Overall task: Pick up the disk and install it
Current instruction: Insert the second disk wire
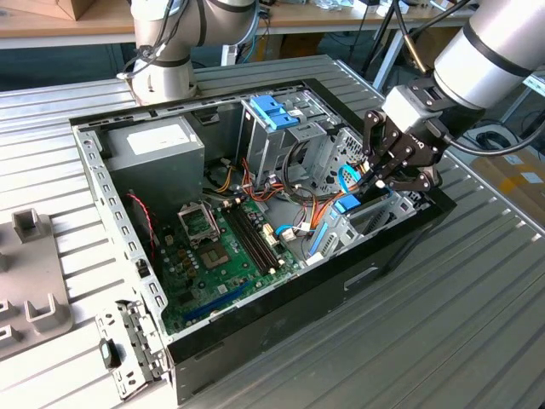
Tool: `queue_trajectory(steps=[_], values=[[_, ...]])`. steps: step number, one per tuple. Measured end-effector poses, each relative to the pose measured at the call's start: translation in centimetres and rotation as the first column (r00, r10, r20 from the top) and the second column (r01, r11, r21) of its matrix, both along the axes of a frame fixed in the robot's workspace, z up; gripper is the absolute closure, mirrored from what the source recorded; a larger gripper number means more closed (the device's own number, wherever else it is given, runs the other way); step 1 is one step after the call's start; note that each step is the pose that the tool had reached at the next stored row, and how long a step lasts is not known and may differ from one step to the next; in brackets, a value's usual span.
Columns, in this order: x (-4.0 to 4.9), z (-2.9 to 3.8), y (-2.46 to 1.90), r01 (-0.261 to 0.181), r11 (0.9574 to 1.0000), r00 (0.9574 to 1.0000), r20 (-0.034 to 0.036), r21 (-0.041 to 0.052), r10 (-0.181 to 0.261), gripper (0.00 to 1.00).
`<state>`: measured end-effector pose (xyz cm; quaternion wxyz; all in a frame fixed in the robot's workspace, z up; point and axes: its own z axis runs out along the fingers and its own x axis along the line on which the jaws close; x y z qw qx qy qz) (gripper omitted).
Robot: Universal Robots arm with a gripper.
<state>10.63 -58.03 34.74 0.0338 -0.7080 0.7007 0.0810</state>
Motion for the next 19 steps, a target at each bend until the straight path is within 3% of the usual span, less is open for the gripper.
queue_trajectory(steps=[5,9,19], values=[[0.00,0.00,0.11,0.000,1.0000,1.0000,0.0000,-0.0001,0.000,0.84],[0.02,-0.02,0.58,0.000,1.0000,1.0000,0.0000,0.0001,0.000,0.84],[0.44,-0.11,0.24,0.000,1.0000,1.0000,0.0000,-0.0012,0.000,0.84]])
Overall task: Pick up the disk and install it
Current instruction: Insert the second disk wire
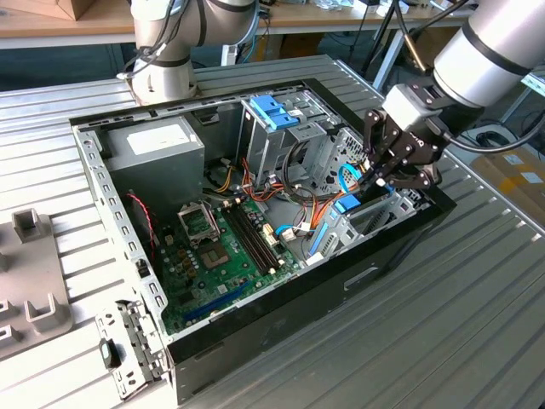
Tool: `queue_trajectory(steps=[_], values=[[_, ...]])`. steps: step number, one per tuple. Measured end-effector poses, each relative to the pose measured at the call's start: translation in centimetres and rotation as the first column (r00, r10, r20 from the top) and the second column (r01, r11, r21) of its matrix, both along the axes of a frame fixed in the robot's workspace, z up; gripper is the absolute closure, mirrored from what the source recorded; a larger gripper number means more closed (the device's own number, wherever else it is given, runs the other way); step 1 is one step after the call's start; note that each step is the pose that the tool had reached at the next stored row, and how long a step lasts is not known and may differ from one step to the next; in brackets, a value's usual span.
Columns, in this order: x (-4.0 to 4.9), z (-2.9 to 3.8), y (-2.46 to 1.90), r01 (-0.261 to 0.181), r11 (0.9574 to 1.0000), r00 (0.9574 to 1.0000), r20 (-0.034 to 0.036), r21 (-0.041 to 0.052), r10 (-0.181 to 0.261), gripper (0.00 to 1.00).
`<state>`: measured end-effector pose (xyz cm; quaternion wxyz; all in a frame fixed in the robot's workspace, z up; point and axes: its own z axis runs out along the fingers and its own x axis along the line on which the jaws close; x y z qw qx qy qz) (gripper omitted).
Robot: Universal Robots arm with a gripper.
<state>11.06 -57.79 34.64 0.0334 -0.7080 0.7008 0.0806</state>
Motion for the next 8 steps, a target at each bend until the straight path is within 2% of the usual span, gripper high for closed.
queue_trajectory(steps=[8], values=[[0.14,-0.05,-0.33,0.000,1.0000,1.0000,0.0000,-0.0001,0.000,0.84]])
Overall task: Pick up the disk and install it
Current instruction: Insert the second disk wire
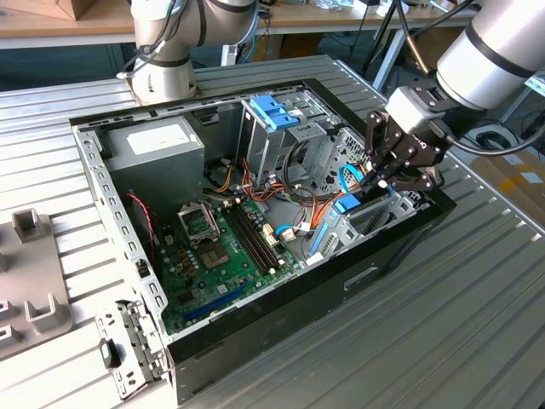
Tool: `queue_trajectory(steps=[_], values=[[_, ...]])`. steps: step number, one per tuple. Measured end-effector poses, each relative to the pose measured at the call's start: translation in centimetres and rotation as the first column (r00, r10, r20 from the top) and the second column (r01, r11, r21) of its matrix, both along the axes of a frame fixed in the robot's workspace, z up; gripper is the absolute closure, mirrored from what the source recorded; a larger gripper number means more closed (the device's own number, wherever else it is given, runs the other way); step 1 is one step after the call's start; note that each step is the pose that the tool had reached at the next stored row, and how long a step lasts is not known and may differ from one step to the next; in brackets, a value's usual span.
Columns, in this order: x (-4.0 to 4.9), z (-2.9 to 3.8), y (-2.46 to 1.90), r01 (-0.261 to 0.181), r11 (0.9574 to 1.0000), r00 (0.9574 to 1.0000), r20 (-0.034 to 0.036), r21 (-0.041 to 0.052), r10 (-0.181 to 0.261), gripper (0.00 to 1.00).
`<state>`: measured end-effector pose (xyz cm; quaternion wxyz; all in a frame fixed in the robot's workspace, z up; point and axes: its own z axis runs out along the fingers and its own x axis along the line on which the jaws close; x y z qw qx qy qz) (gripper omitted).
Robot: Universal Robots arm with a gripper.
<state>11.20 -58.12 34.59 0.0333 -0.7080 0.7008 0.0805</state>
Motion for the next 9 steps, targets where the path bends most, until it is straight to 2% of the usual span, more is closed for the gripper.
queue_trajectory(steps=[9], values=[[0.18,0.11,-0.03,0.000,1.0000,1.0000,0.0000,0.0003,0.000,0.84]])
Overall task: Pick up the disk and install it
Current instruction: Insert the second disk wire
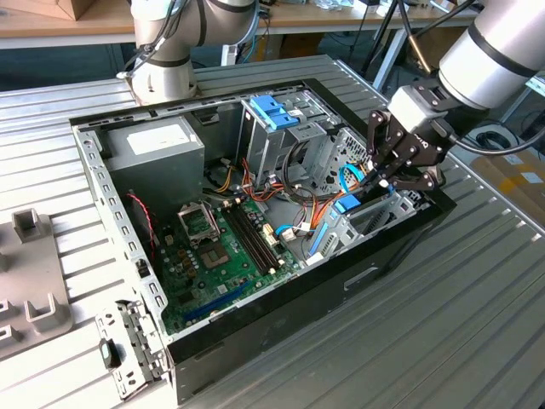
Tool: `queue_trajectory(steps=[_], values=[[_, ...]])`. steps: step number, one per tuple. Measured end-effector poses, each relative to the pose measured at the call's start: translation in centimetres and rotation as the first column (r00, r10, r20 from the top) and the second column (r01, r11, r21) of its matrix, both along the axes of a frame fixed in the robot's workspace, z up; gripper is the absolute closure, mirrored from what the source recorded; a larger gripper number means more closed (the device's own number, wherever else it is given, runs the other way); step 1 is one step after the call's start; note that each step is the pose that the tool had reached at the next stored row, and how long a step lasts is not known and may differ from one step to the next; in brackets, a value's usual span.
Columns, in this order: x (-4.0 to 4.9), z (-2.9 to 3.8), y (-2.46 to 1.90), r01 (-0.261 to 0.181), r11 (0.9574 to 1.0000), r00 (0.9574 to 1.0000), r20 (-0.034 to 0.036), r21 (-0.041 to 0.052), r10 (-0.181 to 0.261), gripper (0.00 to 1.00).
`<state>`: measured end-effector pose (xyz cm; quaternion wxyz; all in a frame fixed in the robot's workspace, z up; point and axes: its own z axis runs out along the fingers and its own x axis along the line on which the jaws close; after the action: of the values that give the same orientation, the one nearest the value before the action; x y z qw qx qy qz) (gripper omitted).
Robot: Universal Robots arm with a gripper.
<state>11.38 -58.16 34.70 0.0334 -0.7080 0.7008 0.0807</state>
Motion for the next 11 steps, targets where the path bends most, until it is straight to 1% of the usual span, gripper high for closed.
queue_trajectory(steps=[6,11], values=[[0.07,-0.09,-0.07,0.000,1.0000,1.0000,-0.0008,-0.0003,0.000,0.84],[0.10,-0.33,-0.13,0.000,1.0000,1.0000,-0.0016,-0.0001,0.000,0.84]])
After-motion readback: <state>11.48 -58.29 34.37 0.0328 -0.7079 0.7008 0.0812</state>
